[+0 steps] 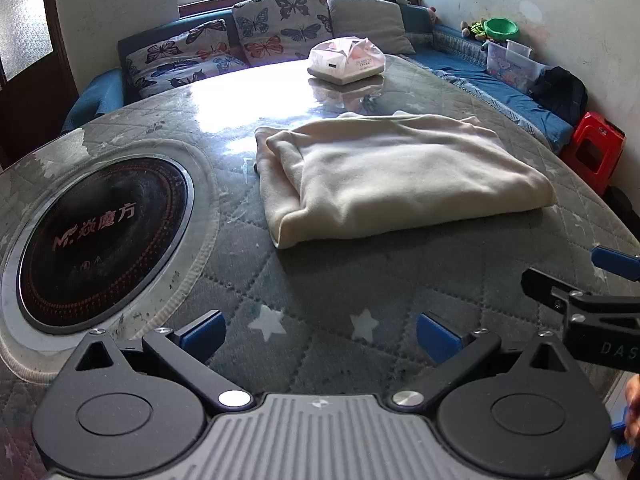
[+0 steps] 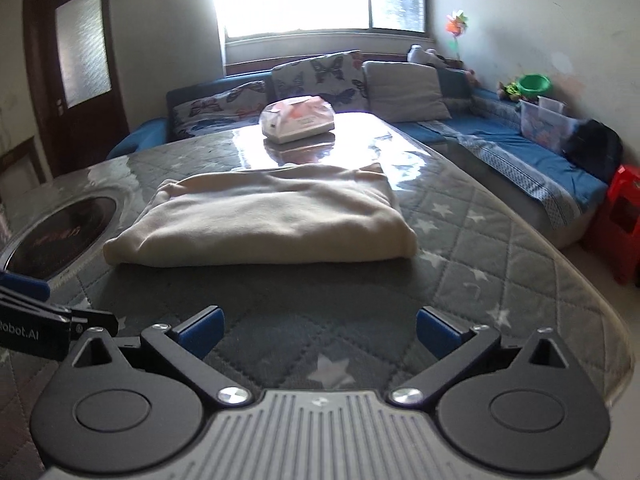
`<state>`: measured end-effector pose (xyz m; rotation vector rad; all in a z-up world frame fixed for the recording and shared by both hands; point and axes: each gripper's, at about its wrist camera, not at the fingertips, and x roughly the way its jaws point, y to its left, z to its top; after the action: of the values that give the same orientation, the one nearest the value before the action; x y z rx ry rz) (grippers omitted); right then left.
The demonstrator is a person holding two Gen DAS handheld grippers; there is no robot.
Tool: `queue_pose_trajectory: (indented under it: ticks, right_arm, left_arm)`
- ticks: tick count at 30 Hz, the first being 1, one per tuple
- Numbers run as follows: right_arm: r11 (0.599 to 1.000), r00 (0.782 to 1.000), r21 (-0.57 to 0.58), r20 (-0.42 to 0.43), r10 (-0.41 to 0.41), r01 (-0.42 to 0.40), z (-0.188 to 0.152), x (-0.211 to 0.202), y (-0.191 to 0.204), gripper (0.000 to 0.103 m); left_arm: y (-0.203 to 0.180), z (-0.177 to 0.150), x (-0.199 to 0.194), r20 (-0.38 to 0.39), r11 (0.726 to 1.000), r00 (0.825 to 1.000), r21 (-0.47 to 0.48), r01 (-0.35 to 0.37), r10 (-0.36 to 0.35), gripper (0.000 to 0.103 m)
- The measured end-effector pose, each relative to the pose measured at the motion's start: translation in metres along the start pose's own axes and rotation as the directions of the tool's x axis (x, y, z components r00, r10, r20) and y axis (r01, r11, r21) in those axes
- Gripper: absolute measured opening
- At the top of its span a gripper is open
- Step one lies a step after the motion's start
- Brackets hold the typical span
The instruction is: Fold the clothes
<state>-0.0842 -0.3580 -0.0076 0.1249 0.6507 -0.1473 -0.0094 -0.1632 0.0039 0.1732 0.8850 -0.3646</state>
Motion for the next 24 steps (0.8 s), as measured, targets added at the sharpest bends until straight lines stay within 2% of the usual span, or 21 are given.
queue_pose_trajectory:
  ticks: [24]
  right_arm:
    - [1.000,1.000,0.002,-0.005,-0.018,0.018,-0.008,-0.012,-0.003,0.103]
  left_arm:
    - [-0.021,-0.009,-0.017,-0.002,0.998,0.999,0.040,0.052,-0.052,0.103]
